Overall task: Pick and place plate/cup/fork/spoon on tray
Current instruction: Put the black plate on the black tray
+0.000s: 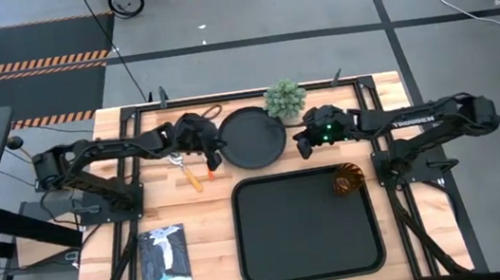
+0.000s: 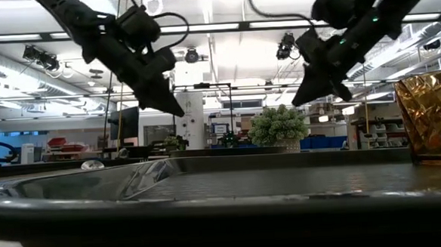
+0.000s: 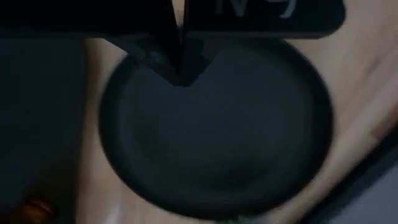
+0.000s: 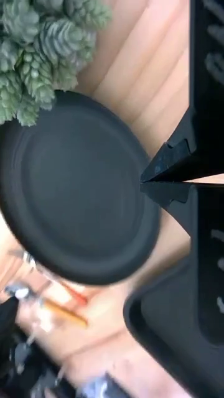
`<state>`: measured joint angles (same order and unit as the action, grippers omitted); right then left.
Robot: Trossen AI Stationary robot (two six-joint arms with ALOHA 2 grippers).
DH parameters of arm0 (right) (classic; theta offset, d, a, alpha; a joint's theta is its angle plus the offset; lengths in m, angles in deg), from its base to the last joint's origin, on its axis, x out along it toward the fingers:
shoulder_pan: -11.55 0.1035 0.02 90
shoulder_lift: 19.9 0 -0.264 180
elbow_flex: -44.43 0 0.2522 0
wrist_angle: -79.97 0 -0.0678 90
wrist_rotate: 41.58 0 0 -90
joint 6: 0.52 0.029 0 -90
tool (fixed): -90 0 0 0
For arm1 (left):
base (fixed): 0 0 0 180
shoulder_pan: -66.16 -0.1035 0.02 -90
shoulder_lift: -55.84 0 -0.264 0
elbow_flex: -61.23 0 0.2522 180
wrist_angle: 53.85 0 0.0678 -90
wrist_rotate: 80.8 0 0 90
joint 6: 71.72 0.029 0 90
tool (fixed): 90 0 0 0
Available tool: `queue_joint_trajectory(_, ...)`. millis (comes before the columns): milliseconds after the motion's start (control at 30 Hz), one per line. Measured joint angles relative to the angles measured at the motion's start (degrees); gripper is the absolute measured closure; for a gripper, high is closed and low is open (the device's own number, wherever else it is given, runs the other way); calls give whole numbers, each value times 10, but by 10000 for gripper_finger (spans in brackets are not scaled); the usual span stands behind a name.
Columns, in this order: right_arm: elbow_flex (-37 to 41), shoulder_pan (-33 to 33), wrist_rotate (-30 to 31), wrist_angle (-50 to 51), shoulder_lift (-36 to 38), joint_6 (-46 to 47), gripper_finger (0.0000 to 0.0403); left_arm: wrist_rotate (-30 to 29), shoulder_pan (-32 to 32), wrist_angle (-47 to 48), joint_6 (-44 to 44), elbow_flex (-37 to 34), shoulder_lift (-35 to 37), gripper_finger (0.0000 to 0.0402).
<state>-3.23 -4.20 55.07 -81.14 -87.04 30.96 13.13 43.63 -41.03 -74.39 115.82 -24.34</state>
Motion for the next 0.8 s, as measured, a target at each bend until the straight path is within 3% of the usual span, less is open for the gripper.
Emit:
queue_joint_trajectory(233,-49,-10,54,59,-81,12,348,-11,-53,-57,-29,-43,13,359)
queue_joint_trajectory(467,-92,-45,12,62,-165,50,290,-12,-88,-84,-31,-74,36,286)
queue_joint_trajectory(600,-113,-55,-4,63,-204,68,287,-13,-90,-95,-31,-97,72,266)
queue_joint_trajectory(800,-122,-64,-9,65,-231,94,292,-15,-90,-163,-46,-148,123,271)
